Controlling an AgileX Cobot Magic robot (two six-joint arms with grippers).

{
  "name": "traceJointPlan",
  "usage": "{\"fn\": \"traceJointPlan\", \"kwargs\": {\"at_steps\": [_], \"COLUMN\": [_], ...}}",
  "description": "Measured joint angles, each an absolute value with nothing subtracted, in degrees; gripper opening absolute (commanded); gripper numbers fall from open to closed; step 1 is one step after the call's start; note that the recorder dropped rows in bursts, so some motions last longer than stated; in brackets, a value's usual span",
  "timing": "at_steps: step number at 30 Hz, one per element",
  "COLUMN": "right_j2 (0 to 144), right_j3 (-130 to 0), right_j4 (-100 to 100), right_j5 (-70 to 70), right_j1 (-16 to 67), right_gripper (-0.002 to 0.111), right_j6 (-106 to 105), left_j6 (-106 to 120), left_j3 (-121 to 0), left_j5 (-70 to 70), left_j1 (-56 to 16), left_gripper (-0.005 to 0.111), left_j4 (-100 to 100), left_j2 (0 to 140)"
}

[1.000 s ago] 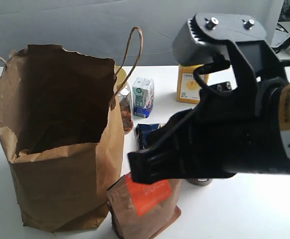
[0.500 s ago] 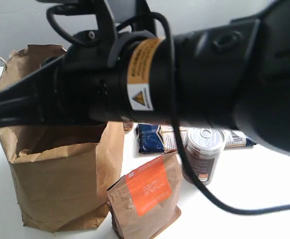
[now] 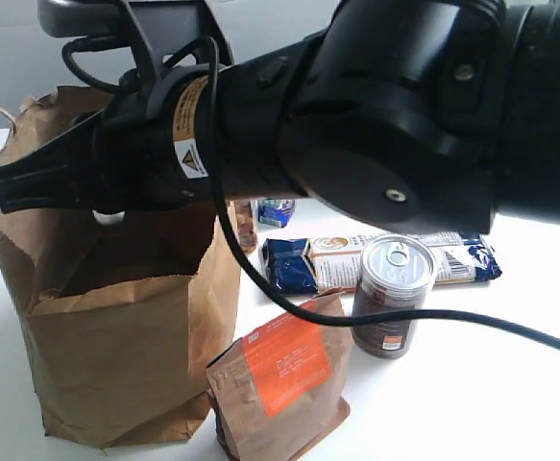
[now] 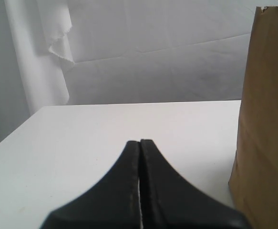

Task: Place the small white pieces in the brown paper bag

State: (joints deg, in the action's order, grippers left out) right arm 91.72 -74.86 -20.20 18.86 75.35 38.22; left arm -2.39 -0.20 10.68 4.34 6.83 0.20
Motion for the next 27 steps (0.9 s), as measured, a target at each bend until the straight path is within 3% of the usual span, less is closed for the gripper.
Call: {"fn": "traceJointPlan", "kwargs": {"at_steps": [4, 9, 14, 21, 27], "right_j2": [91.72, 91.72, 90.87, 85.82, 76.81], "right_j3": [-74.91, -74.91, -74.91, -74.91, -66.07], "right_j4": [-21.03, -21.26, -20.76, -19.90, -20.85], "right_j5": [19.19, 19.42, 21.54, 30.10, 33.57], "right_j1": [75.35, 75.35, 76.02, 79.02, 79.29], "right_gripper": [0.062, 0.062, 0.044, 0.000, 0.000], "right_j6": [38.97, 39.22, 40.73, 43.28, 46.11], "left_j6": [-2.39, -2.39, -2.39, -2.39, -2.39], "left_j3": [-0.20, -0.20, -0.20, -0.20, -0.20], "left_j5": [10.68, 10.68, 10.68, 10.68, 10.68], "left_j1": [4.34, 4.34, 4.34, 4.34, 4.34], "left_gripper": [0.000, 0.000, 0.000, 0.000, 0.000], "left_j4": [6.83, 6.83, 6.83, 6.83, 6.83], "left_j2": [0.20, 0.20, 0.20, 0.20, 0.20]}}
